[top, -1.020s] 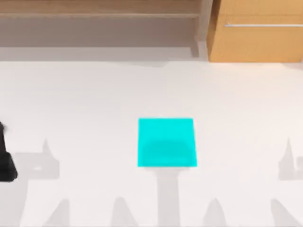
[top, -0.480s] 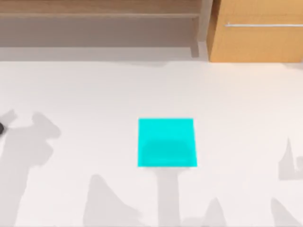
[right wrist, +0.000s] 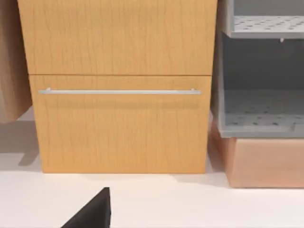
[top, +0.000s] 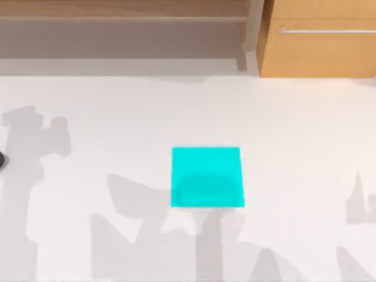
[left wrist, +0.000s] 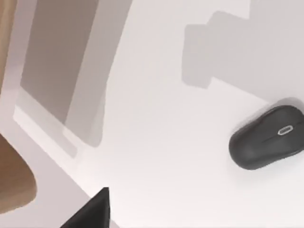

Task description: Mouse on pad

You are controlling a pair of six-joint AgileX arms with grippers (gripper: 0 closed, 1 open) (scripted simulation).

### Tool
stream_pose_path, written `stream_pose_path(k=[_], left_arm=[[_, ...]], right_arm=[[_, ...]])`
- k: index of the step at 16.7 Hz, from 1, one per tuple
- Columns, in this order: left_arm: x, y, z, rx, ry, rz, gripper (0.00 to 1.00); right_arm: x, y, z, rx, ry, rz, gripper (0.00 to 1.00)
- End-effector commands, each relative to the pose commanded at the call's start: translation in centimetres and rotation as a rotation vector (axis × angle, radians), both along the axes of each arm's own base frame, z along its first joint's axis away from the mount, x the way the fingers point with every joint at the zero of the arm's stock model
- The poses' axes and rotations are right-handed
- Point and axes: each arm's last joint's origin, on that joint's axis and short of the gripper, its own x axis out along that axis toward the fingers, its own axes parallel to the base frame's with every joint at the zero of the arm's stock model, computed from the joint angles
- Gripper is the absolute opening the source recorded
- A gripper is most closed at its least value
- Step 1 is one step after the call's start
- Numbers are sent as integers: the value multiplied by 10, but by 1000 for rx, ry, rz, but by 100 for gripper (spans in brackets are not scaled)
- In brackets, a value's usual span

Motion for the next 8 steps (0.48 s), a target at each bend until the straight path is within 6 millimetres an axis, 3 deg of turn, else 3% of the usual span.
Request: stream_pose_path(k=[4, 8], left_arm=[[40, 13, -12, 104, 194, -164, 100], [78, 28, -36, 188, 391, -355, 100]], right_arm=[[0, 0, 0, 0, 0, 0, 100], [0, 0, 0, 0, 0, 0, 100]])
